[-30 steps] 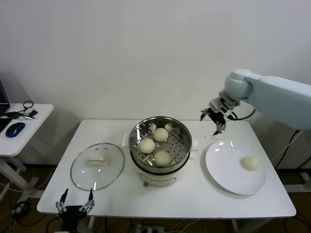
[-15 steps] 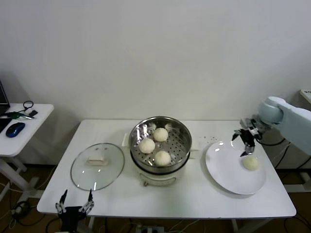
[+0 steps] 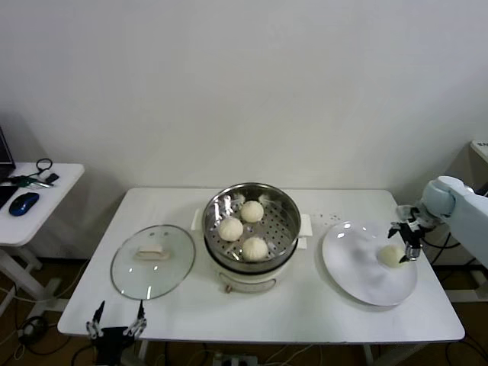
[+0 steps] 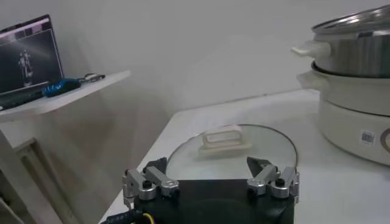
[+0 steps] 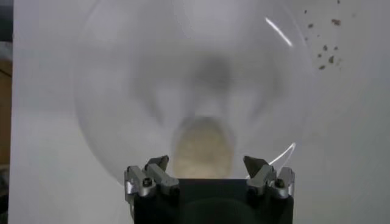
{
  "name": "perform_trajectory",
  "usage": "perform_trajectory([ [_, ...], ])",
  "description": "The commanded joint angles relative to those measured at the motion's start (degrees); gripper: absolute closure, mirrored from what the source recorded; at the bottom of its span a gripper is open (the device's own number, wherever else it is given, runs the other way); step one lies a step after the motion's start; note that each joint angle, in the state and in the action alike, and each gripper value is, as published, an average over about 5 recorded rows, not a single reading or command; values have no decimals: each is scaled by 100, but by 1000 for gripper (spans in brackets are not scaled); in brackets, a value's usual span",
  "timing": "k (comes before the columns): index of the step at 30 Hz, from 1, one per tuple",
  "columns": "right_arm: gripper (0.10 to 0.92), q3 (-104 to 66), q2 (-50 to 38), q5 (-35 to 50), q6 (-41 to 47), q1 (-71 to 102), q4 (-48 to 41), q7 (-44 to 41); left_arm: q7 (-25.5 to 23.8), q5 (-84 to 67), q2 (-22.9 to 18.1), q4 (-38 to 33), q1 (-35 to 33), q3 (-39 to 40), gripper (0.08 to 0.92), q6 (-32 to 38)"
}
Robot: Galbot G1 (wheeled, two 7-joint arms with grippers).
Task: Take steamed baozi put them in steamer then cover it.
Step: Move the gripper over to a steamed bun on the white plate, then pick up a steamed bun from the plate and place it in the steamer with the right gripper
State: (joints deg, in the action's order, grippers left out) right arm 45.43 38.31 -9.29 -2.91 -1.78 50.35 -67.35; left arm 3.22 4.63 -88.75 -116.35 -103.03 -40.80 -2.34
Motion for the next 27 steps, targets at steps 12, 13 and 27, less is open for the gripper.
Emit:
perform_trajectory([
  [12, 203, -520, 583, -694, -265, 418, -902, 70, 56, 126, -29, 5, -2, 42, 177, 30],
  [13, 203, -501, 594, -698, -267, 419, -902, 62, 56, 126, -29, 4, -5, 40, 177, 31],
  [27, 295, -411, 619, -669, -274, 288, -934, 41, 56, 118, -23, -8, -38, 21, 177, 50],
])
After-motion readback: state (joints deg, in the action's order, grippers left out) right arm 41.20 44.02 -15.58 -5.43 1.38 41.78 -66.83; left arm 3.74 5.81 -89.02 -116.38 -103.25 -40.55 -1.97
